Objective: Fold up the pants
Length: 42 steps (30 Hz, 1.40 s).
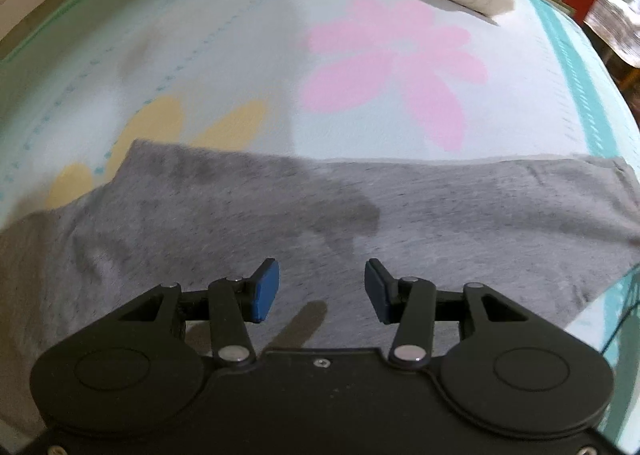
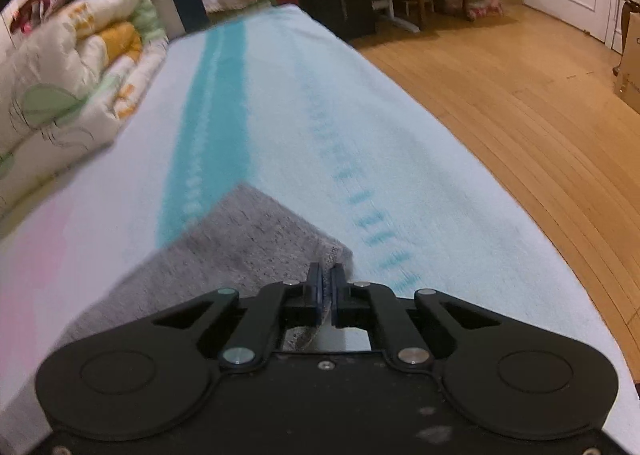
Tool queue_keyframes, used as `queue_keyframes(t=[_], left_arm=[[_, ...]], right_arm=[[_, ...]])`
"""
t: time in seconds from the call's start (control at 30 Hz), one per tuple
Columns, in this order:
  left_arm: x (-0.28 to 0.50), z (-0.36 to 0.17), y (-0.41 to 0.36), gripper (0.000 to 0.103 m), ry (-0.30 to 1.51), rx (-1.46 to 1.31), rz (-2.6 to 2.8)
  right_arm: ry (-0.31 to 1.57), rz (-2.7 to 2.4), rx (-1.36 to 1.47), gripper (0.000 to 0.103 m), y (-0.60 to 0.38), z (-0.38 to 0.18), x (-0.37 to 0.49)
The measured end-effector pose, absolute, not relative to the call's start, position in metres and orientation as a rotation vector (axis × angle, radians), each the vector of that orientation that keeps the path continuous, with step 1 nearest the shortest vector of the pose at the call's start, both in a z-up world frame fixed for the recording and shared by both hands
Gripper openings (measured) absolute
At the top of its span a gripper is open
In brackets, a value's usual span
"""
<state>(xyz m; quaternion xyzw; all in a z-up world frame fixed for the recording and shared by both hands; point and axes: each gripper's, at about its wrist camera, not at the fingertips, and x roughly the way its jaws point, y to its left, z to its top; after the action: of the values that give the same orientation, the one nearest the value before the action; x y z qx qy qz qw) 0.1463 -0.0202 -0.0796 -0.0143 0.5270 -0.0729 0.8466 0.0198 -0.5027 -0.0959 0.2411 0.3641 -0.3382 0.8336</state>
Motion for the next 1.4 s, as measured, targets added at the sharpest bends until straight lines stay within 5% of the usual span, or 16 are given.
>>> queue_keyframes(t=[0.5,0.93,1.1,1.4], left_arm=[[0.176,-0.070,-0.121,0.055,1.082,0.114,-0.381],[0.231,-0.085,-0.110,0.055,1.060,0.095,-0.201],[0.211,-0.094,-0.084,0.054,1.105,-0.072,-0.307],[0.200,-0.111,-0.112,0.053,1.121,0.057,-0.335]], right_arm=[[0.796,-0.717,0.423,0.004,-0.498,-0.097,0.021],[0.820,-0.696,0.299,0.007,-0.483,-0.098,0.024],[0.745,-0.690,0.285,0.012,-0.474,-0.074,0.022],[0.710,-0.632,0.324,0.017,-0.473,-0.061,0.045]])
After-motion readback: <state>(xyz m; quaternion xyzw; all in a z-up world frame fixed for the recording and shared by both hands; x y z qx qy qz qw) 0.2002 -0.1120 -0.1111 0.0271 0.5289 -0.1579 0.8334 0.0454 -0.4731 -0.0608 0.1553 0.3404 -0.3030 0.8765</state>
